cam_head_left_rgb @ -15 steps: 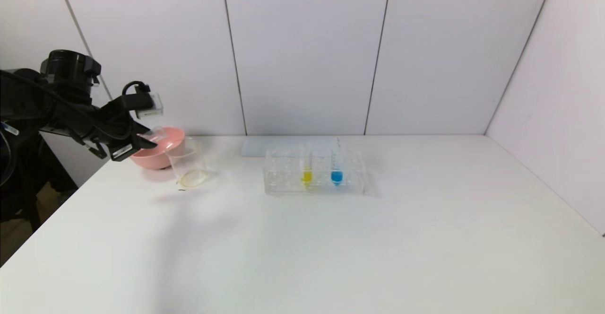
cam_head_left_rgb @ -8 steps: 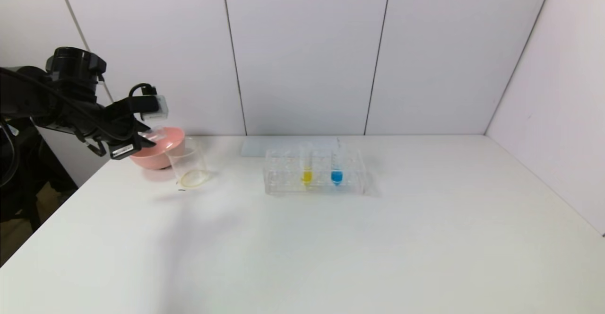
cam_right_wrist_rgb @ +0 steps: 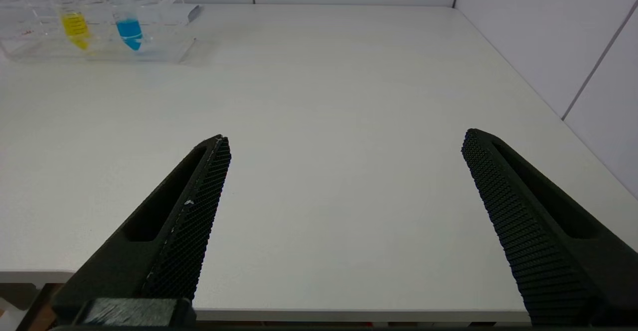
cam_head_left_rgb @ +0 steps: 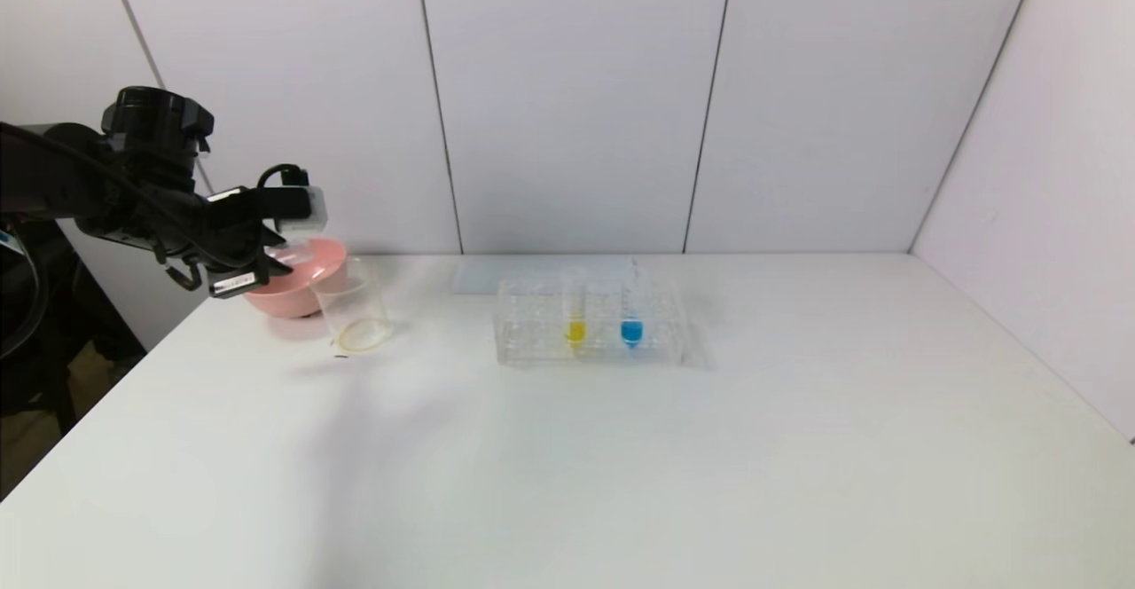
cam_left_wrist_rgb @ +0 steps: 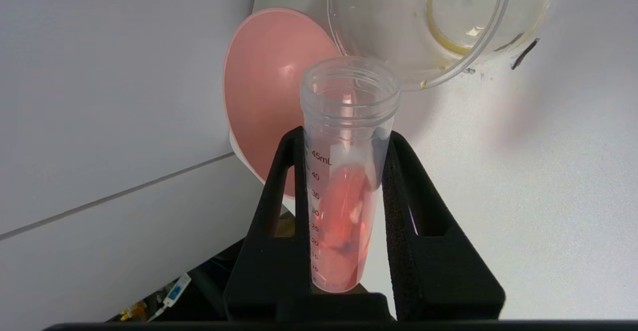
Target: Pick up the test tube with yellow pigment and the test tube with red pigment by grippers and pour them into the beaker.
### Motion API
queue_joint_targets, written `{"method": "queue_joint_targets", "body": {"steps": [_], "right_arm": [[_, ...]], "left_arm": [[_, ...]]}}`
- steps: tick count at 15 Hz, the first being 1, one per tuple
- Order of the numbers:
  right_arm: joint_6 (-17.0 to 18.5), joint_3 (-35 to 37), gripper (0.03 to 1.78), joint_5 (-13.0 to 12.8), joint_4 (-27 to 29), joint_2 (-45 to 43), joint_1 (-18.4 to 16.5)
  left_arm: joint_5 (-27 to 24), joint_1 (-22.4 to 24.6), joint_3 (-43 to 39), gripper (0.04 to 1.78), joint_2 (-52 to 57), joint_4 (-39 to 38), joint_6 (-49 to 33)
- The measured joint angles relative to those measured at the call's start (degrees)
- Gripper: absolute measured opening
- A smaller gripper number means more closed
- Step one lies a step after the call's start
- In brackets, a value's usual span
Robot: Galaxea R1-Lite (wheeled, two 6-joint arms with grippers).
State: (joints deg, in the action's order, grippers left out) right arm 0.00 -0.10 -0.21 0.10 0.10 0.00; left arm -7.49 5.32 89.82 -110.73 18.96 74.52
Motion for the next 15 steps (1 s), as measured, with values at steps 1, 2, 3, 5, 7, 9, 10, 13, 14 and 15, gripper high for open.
{"method": "queue_joint_targets", "body": {"steps": [1,2,3,5,7,9,10,13,14,15], "right_arm": [[0.0,0.0,1.7,-0.01,0.0,0.0,0.0],[0.0,0.0,1.7,0.0,0.0,0.0,0.0],[0.0,0.0,1.7,0.0,0.0,0.0,0.0],[0.0,0.0,1.7,-0.01,0.0,0.0,0.0],[0.0,0.0,1.7,-0.01,0.0,0.0,0.0],[0.02,0.0,1.7,-0.01,0.0,0.0,0.0],[0.0,0.0,1.7,-0.01,0.0,0.0,0.0],[0.0,0.0,1.7,0.0,-0.02,0.0,0.0],[0.0,0.0,1.7,-0.01,0.0,0.0,0.0],[0.0,0.0,1.7,0.0,0.0,0.0,0.0]], "left_arm": [[0.18,-0.09,0.0,0.44,0.0,0.0,0.5],[0.51,-0.24,0.0,0.44,-0.02,0.0,0.69],[1.34,-0.37,0.0,0.44,0.0,0.02,0.87],[2.72,-0.59,-0.05,0.44,-0.02,-0.05,2.11],[3.52,-0.78,-0.1,0.44,-0.02,-0.41,2.68],[3.88,-1.13,-0.22,0.44,0.0,-0.83,2.77],[4.29,-1.3,-0.24,0.44,-0.02,-0.83,2.77],[4.95,-1.79,-0.24,0.44,-0.22,-0.96,3.27],[5.12,-1.88,-0.22,0.44,-0.33,-1.38,3.32],[5.25,-1.94,-0.22,0.44,-0.41,-1.76,3.38]]}}
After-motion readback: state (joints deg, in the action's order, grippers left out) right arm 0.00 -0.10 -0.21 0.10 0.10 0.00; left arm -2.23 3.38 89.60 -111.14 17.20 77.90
